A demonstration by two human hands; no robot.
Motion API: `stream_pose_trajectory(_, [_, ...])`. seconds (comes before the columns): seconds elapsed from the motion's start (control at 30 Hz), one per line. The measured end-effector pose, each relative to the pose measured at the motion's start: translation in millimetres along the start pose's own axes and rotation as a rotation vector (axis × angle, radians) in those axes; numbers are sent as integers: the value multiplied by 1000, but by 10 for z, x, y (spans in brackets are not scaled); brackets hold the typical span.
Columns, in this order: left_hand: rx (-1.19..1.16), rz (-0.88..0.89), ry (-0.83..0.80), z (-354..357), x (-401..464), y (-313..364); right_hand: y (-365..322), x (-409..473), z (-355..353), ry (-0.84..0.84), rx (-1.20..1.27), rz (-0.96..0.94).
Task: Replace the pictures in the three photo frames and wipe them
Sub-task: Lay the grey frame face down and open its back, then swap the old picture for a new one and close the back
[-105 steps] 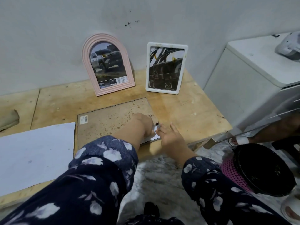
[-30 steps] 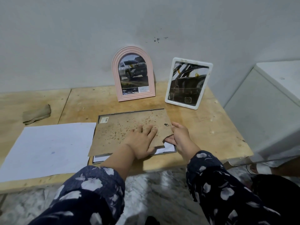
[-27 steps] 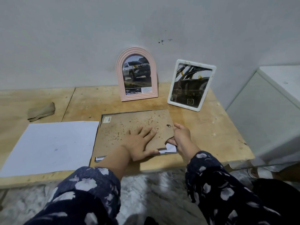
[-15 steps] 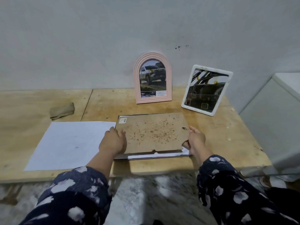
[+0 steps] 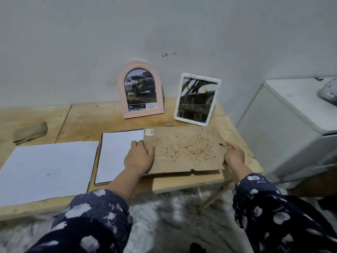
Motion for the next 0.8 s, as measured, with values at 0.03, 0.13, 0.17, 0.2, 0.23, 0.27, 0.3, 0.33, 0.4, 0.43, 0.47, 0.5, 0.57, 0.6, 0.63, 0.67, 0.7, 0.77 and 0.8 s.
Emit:
stream_pose_trajectory(0.03, [-9, 11, -11, 102, -6, 135, 3, 137, -157, 37, -33, -17])
stream_pose_trajectory(0.13, [-46, 16, -54, 445, 6, 545, -49, 453, -621, 94, -89, -40])
stream_pose_trajectory(0.17, [-46, 22, -68, 544, 15, 662, -66, 548, -741, 101, -85, -47])
stream_pose_trajectory(0.2, [-41, 26, -77, 640, 24, 774, -80, 648, -850, 109, -81, -56])
stream_pose_trajectory(0.23, [-32, 24, -84, 731, 31, 885, -79, 760, -954, 118, -83, -51])
stream_pose_trajectory(0.27, [-24, 17, -87, 828, 31, 998, -84, 865, -1050, 120, -93, -49])
stream_pose_trajectory(0.3, [-12, 12, -87, 879, 24, 1057, -79, 933, -1091, 112, -103, -47])
stream_pose_trajectory(0.33, [11, 8, -89, 944, 13, 1130, -72, 1016, -1134, 102, -124, -47])
stream_pose_trajectory(0.4, [95, 7, -105, 1062, -5, 1225, -72, 1111, -1188, 78, -199, -57])
stream_pose_trajectory(0.43, [137, 5, -119, 1128, -10, 1268, -78, 1152, -1204, 57, -251, -72])
stream_pose_trajectory(0.47, [174, 7, -135, 1165, -17, 1278, -82, 1159, -1193, 29, -301, -94])
stream_pose_trajectory(0.5, [215, 11, -150, 1203, -18, 1289, -94, 1148, -1168, -4, -359, -109])
stream_pose_trajectory(0.57, [294, 22, -175, 1271, -14, 1302, -88, 1157, -1102, -68, -464, -151])
stream_pose_trajectory(0.6, [320, 27, -182, 1295, -15, 1303, -68, 1174, -1068, -85, -511, -164])
stream_pose_trajectory(0.63, [342, 34, -187, 1320, -23, 1306, -41, 1189, -1053, -86, -563, -167])
stream_pose_trajectory(0.67, [371, 44, -185, 1343, -33, 1322, 10, 1261, -1045, -83, -611, -175])
stream_pose_trajectory(0.7, [408, 57, -177, 1352, -44, 1330, 38, 1290, -1030, -71, -649, -182])
stream_pose_trajectory(0.77, [464, 76, -152, 1384, -56, 1374, 36, 1297, -1028, -51, -711, -202])
stream_pose_trajectory(0.8, [468, 77, -146, 1385, -65, 1383, 8, 1263, -1020, -43, -748, -226])
Point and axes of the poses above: each hand's wrist, its own x-axis towards the middle knuckle, its own z-axis out of the palm, y = z × x, the point moved 7 cm from there along x, towards the middle knuckle, and after that the axes turned 6 degrees about z, right-handed, at the moved point
